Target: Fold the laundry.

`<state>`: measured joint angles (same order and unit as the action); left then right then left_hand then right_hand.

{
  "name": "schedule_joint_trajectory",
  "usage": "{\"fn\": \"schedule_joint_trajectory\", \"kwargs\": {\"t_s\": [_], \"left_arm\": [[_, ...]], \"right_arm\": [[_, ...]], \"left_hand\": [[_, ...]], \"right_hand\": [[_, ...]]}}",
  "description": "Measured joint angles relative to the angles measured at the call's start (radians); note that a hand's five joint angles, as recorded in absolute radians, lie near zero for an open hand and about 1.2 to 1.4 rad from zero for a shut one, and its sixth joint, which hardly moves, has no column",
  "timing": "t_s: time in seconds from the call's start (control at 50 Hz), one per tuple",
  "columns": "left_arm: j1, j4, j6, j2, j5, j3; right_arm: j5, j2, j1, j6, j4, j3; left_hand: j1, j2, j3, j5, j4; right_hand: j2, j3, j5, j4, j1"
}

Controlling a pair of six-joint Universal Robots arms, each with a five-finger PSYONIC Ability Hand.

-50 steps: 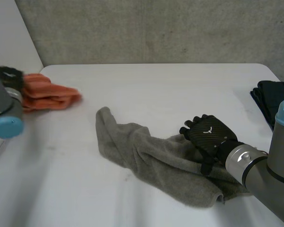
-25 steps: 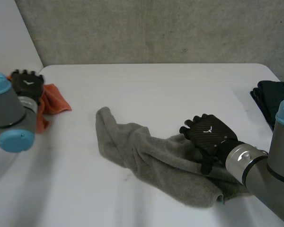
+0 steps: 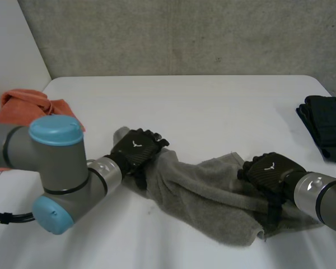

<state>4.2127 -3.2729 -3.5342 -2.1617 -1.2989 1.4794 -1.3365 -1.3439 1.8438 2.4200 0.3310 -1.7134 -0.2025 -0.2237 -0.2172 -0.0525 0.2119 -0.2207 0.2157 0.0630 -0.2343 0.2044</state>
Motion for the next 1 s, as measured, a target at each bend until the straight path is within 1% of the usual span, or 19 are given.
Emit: {"fn": "schedule_joint_trajectory", "kwargs": {"t_s": [0.04,0.06,0.08,0.1,0.14,0.16,0.22,0.32,0.4,0.48,0.56,0.64,0.68,0.8,0.86,0.94,0.96,0.98,1.0], "left_arm": [[-0.011,-0.001,-0.003,-0.032,-0.005,-0.023],[-0.013,-0.002,-0.004,-0.04,-0.006,-0.03],[-0.017,-0.003,-0.005,-0.056,-0.01,-0.044],[-0.022,-0.003,-0.005,-0.073,-0.015,-0.059],[-0.029,-0.002,-0.006,-0.1,-0.027,-0.086],[-0.031,-0.001,-0.007,-0.108,-0.033,-0.095],[-0.041,0.001,-0.007,-0.127,-0.059,-0.121],[-0.056,0.003,-0.007,-0.119,-0.086,-0.132],[-0.062,0.004,-0.006,-0.092,-0.094,-0.129],[-0.063,0.002,-0.006,0.006,-0.102,-0.122],[-0.051,-0.024,-0.004,0.14,-0.11,-0.142],[-0.038,-0.056,-0.003,0.201,-0.114,-0.17],[-0.018,-0.12,-0.002,0.239,-0.124,-0.212],[0.005,-0.303,-0.002,0.276,-0.171,-0.232],[0.007,-0.37,-0.002,0.304,-0.193,-0.185],[0.005,-0.39,-0.003,0.341,-0.203,-0.093],[0.004,-0.385,-0.004,0.354,-0.203,-0.054],[0.003,-0.38,-0.004,0.361,-0.203,-0.033],[0.001,-0.371,-0.005,0.374,-0.202,0.005]], "right_arm": [[0.0,0.006,-0.01,-0.014,-0.025,-0.019],[0.001,0.01,-0.013,-0.017,-0.039,-0.027],[0.001,0.014,-0.015,-0.019,-0.058,-0.037],[0.001,0.019,-0.016,-0.021,-0.076,-0.045],[0.001,0.033,-0.018,-0.022,-0.126,-0.067],[0.001,0.036,-0.017,-0.022,-0.136,-0.07],[0.0,0.053,-0.014,-0.021,-0.19,-0.088],[-0.002,0.072,-0.009,-0.022,-0.222,-0.091],[-0.001,0.079,-0.008,-0.02,-0.227,-0.08],[-0.001,0.065,-0.012,-0.003,-0.238,-0.019],[-0.008,0.005,-0.01,0.043,-0.271,0.08],[-0.011,-0.035,-0.005,0.099,-0.325,0.145],[-0.011,-0.063,0.004,0.183,-0.441,0.201],[-0.01,-0.105,0.013,0.32,-0.675,0.235],[-0.008,-0.115,0.014,0.353,-0.698,0.232],[-0.003,-0.115,0.014,0.363,-0.645,0.223],[0.0,-0.107,0.014,0.362,-0.594,0.219],[0.001,-0.103,0.013,0.36,-0.57,0.218],[0.002,-0.093,0.013,0.358,-0.533,0.218]], "left_hand": [[-0.126,-0.109,-0.112,-0.095,0.103],[-0.281,-0.238,-0.241,-0.225,0.237],[-0.281,-0.238,-0.241,-0.225,0.237],[-0.481,-0.412,-0.415,-0.407,0.424],[-0.618,-0.576,-0.567,-0.551,0.575],[-0.618,-0.576,-0.567,-0.551,0.575],[-0.926,-0.907,-0.899,-0.877,0.915],[-0.93,-0.967,-0.962,-0.907,0.978],[-0.93,-0.967,-0.964,-0.907,0.981],[-0.93,-0.971,-0.969,-0.907,0.982],[-0.93,-0.971,-0.969,-0.907,0.986],[-0.93,-0.971,-0.97,-0.907,0.986],[-0.93,-0.973,-0.971,-0.907,0.986],[-0.93,-0.973,-0.972,-0.907,0.986],[-0.93,-0.973,-0.972,-0.907,0.986],[-0.93,-0.973,-0.972,-0.907,0.986],[-0.93,-0.973,-0.972,-0.907,0.986],[-0.93,-0.973,-0.972,-0.907,0.986],[-0.93,-0.973,-0.972,-0.907,0.986]], "right_hand": [[-0.013,0.015,0.01,-0.01,0.008],[-0.08,0.084,0.064,-0.062,0.053],[-0.128,0.128,0.105,-0.109,0.095],[-0.191,0.2,0.17,-0.18,0.161],[-0.422,0.423,0.384,-0.403,0.35],[-0.455,0.455,0.415,-0.434,0.374],[-0.667,0.669,0.627,-0.651,0.538],[-0.939,0.94,0.896,-0.927,0.73],[-0.952,0.966,0.914,-0.951,0.732],[-0.952,0.966,0.914,-0.953,0.745],[-0.952,0.966,0.931,-0.953,0.793],[-0.952,0.966,0.935,-0.953,0.793],[-0.952,0.966,0.935,-0.953,0.793],[-0.952,0.966,0.936,-0.953,0.793],[-0.952,0.966,0.936,-0.953,0.793],[-0.935,0.946,0.925,-0.939,0.78],[-0.714,0.743,0.728,-0.726,0.598],[-0.714,0.743,0.728,-0.726,0.598],[-0.449,0.473,0.457,-0.456,0.379]]}}
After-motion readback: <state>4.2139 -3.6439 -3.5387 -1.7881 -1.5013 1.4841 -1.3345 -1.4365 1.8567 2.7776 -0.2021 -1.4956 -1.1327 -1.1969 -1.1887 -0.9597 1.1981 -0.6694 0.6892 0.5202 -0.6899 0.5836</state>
